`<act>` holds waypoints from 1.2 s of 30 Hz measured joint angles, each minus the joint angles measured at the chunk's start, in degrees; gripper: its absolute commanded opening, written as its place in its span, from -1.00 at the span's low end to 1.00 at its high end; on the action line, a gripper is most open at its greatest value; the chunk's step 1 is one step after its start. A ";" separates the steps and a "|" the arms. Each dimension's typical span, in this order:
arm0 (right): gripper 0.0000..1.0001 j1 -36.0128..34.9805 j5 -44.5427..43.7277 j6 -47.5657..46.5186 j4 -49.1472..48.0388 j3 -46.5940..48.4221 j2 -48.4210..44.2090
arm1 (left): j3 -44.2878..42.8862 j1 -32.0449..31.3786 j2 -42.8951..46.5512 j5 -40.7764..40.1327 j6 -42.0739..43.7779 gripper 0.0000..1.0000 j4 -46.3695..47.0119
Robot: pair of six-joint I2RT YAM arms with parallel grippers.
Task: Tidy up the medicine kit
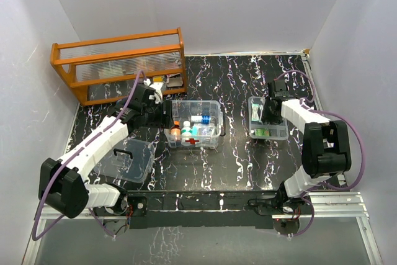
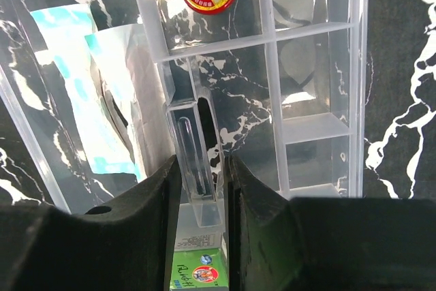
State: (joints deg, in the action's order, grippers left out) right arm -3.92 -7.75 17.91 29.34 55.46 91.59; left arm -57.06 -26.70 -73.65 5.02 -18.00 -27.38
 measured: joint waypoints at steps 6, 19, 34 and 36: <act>-1.00 -0.33 -0.02 -0.04 1.73 2.49 -0.15 | -0.59 0.74 2.01 -1.84 -0.92 0.39 1.57; -1.00 -3.87 0.11 -0.72 8.85 10.01 -2.67 | -2.95 2.67 3.50 -6.71 -5.70 0.43 2.95; -1.00 -13.46 4.98 -6.21 20.72 27.85 -4.61 | -9.38 5.60 3.67 -7.32 -10.75 0.47 1.88; -1.00 -15.96 5.53 -7.37 22.08 30.47 -3.87 | -10.32 5.84 3.61 -7.19 -10.97 0.47 1.46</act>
State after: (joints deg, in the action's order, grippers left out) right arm -19.88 -2.22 10.55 51.42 85.93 87.72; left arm -67.37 -20.86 -70.04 -2.17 -28.97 -25.91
